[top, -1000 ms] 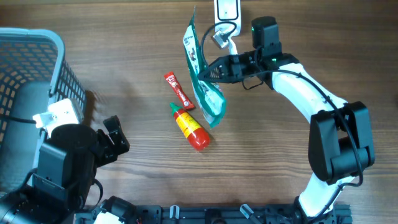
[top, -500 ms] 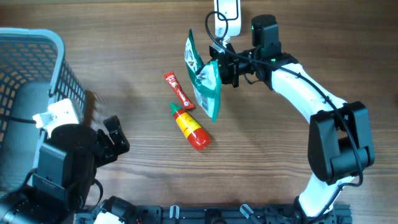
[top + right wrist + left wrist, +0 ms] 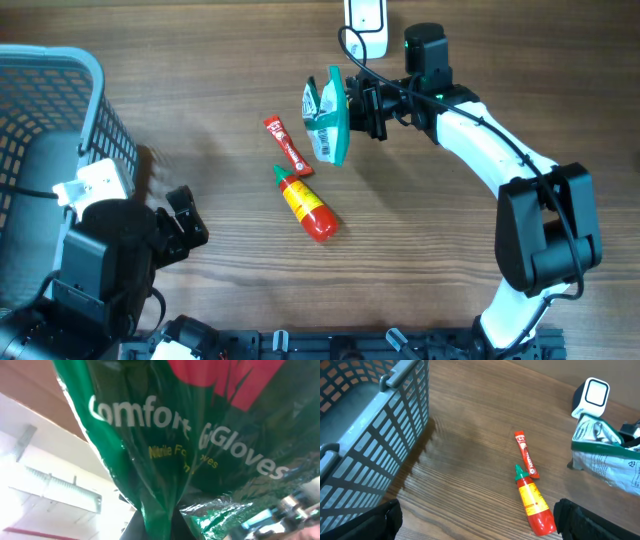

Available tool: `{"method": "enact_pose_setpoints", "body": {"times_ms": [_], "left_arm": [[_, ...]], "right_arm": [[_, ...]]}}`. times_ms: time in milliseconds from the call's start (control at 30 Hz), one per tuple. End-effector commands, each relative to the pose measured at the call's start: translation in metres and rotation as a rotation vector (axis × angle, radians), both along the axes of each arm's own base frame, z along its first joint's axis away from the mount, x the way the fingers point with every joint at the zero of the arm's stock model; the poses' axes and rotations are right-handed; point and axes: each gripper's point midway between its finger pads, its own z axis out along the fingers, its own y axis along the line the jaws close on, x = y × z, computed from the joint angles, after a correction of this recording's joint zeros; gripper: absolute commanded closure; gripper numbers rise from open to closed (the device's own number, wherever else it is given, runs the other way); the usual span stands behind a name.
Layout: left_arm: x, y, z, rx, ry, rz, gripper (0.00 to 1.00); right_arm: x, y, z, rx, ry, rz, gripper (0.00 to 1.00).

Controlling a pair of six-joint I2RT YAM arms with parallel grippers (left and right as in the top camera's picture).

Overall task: Scan the item barcode
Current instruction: 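Hold the gloves pack in front of the white scanner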

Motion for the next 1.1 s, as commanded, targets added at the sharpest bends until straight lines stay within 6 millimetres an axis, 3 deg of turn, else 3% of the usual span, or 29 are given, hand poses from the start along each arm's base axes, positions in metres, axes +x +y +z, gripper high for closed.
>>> {"method": "enact_pose_setpoints", "body": {"times_ms": [0, 67, 133, 167, 233, 367, 500, 633, 900, 967, 1067], "left_arm": [[0.001, 0.001, 0.001, 0.0, -0.007, 0.007, 0.0], [0.001, 0.001, 0.001, 0.0, -0.007, 0.007, 0.0], [0.001, 0.001, 0.001, 0.0, -0.007, 0.007, 0.0], [0.001, 0.001, 0.001, 0.0, -0.007, 0.007, 0.0], [0.001, 0.001, 0.001, 0.0, -0.007, 0.007, 0.0], [0.001, 0.001, 0.001, 0.0, -0.007, 0.007, 0.0], [0.001, 0.001, 0.001, 0.0, -0.007, 0.007, 0.0], [0.001, 0.001, 0.001, 0.0, -0.007, 0.007, 0.0], [0.001, 0.001, 0.001, 0.0, -0.007, 0.007, 0.0], [0.001, 0.001, 0.001, 0.0, -0.007, 0.007, 0.0], [0.001, 0.001, 0.001, 0.0, -0.007, 0.007, 0.0]], "right_arm": [[0.003, 0.004, 0.022, 0.108, -0.377, -0.004, 0.96], [0.011, 0.006, 0.026, 0.174, -0.675, -0.033, 0.96], [0.012, 0.006, 0.027, 0.198, -0.771, -0.035, 0.96], [0.009, 0.006, 0.027, 0.216, -0.794, -0.022, 0.96], [-0.006, 0.001, 0.031, 0.368, -1.072, 0.05, 0.96], [-0.009, 0.003, 0.019, 0.479, -1.422, 0.04, 0.96], [0.013, 0.009, -0.013, 0.319, -1.58, -0.038, 0.95], [-0.012, 0.003, 0.005, 0.599, -1.768, 0.042, 0.95], [-0.012, 0.004, 0.023, 0.547, -1.599, 0.065, 0.96], [-0.01, 0.005, 0.032, 0.471, -1.421, 0.059, 0.96], [-0.009, 0.004, 0.046, 0.294, -0.921, 0.042, 0.96]]}}
